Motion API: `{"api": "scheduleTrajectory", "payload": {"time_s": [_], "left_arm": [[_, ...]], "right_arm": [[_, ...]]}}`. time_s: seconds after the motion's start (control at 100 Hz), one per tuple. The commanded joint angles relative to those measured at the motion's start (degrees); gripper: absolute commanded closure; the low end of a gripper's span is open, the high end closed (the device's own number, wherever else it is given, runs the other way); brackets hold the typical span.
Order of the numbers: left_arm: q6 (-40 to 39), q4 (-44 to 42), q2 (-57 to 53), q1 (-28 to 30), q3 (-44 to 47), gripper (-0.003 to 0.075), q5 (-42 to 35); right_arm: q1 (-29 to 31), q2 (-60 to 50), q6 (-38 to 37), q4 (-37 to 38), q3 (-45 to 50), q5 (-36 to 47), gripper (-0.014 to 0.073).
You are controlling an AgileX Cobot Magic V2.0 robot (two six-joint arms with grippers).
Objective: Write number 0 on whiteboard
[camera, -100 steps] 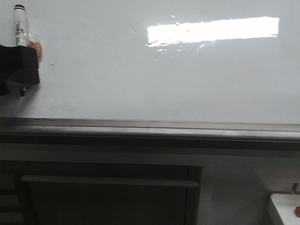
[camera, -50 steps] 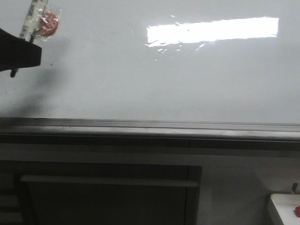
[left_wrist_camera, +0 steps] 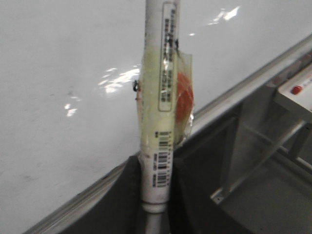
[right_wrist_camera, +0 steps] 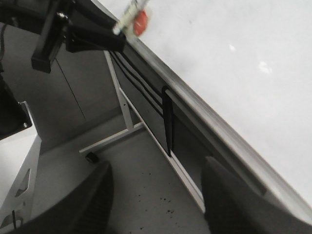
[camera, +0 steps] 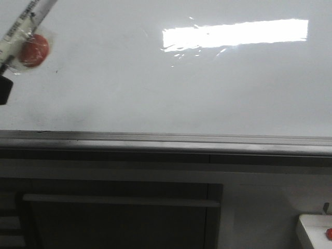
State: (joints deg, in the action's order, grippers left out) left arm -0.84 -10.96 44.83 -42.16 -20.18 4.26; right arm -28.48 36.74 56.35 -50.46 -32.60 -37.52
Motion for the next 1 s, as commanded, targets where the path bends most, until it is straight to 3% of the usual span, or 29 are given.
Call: {"api": "scheduleTrajectory", "payload": {"time_s": [0.0,0.11,0.25,0.49,0.99], "left_arm": [[1.2,-1.8,-0.5,-5.7,-1.6,0.0740,-3.5],[2.4,-5.2,-0.5,-13.2,-1.6,0.0741,-3.6],[2.4,-8.3,0.3,-18.2,-1.6,0.0741,-3.1],[2.4,-9.2,3.2,-18.3,-1.6,0.0741,-3.4],[2.4,-12.2,3.4,-18.3,-1.6,0.0741,-6.2]], "right_arm": [[-3.4,3.8,5.5,-2.6,-4.3,4.5,0.0203],[-7.1,8.4,8.1,-2.6,-7.2,5.3,0.0203],[-11.5,13.1,11.0,-2.6,-9.3,5.3,0.0204],[-17.1,18.5,12.2,-2.6,-12.4,6.9,0.0204],[-17.7,25.5,12.6,-2.5,-15.9,7.6,0.0204]]}}
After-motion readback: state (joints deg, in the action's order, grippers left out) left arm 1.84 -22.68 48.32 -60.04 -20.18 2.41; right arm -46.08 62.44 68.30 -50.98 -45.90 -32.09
